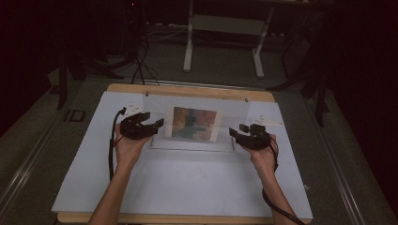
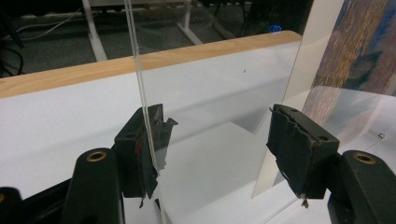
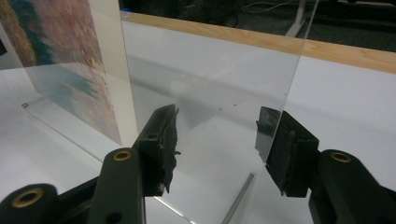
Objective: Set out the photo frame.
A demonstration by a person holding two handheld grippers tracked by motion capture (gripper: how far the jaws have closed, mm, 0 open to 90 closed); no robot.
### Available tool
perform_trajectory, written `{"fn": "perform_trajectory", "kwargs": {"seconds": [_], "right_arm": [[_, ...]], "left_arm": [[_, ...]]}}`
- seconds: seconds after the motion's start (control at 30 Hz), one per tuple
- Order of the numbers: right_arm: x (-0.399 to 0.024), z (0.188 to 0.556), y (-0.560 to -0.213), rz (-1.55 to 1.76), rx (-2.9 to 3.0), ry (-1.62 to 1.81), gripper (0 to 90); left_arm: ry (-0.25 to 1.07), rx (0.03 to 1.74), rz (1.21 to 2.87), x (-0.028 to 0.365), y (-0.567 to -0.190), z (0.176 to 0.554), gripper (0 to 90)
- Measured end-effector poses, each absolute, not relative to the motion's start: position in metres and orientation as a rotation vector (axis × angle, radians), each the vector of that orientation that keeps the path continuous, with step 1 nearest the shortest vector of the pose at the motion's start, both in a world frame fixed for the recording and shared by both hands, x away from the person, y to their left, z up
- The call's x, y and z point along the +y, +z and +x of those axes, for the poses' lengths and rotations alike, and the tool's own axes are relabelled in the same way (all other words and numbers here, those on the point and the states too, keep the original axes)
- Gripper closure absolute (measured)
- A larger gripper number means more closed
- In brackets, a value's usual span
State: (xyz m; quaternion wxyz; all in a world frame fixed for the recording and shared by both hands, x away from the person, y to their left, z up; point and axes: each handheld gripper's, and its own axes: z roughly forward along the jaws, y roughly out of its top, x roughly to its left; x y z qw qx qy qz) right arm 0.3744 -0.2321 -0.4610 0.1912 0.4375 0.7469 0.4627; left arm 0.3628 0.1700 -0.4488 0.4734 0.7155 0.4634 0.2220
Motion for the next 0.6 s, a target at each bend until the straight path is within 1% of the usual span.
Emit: {"fn": "perform_trajectory", "kwargs": {"seconds": [0.6], "right_arm": [[-0.2334, 0.3668, -0.4674, 1.204, 2.078, 1.322, 47.3]], "left_arm": [[0.546, 1.115, 1.713, 0.1713, -0.4571, 0.3537, 35.9]]}}
